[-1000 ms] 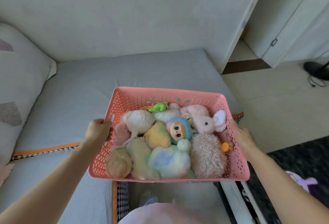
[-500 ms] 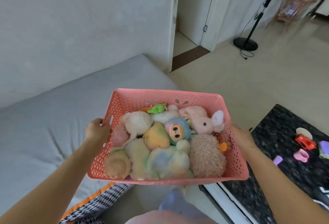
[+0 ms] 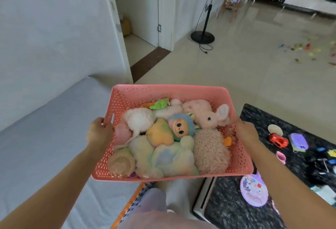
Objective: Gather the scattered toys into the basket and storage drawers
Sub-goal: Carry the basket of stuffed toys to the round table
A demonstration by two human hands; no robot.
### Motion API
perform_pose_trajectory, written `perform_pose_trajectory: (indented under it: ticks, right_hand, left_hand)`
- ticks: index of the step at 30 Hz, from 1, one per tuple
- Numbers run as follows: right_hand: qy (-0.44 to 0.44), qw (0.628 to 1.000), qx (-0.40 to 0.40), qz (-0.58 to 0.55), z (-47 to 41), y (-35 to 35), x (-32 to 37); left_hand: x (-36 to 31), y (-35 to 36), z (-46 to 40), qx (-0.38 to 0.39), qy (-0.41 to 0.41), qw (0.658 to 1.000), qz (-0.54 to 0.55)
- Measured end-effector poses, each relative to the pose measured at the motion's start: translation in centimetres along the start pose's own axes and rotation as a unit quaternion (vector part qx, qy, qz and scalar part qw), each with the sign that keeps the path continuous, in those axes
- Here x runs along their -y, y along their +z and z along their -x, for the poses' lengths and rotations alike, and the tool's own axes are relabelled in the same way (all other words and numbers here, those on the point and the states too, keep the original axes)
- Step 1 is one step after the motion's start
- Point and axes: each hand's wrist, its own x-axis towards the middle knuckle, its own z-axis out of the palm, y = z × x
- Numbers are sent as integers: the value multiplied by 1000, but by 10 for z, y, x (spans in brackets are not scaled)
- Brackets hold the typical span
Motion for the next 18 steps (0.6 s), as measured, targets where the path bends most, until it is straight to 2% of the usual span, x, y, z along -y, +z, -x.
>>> perform_pose_trajectory:
  ticks: [8, 12, 18]
  right_hand:
    - [46, 994, -99, 6, -81, -11, 36]
    - [77, 986, -144, -33, -109, -24, 48]
    - [115, 976, -182, -31, -162, -57, 45]
  left_hand:
    - [-85, 90, -100, 92, 68, 993, -17]
    - [-135, 129, -130, 133, 104, 984, -55]
    - [-199, 204, -156, 190, 142, 967, -89]
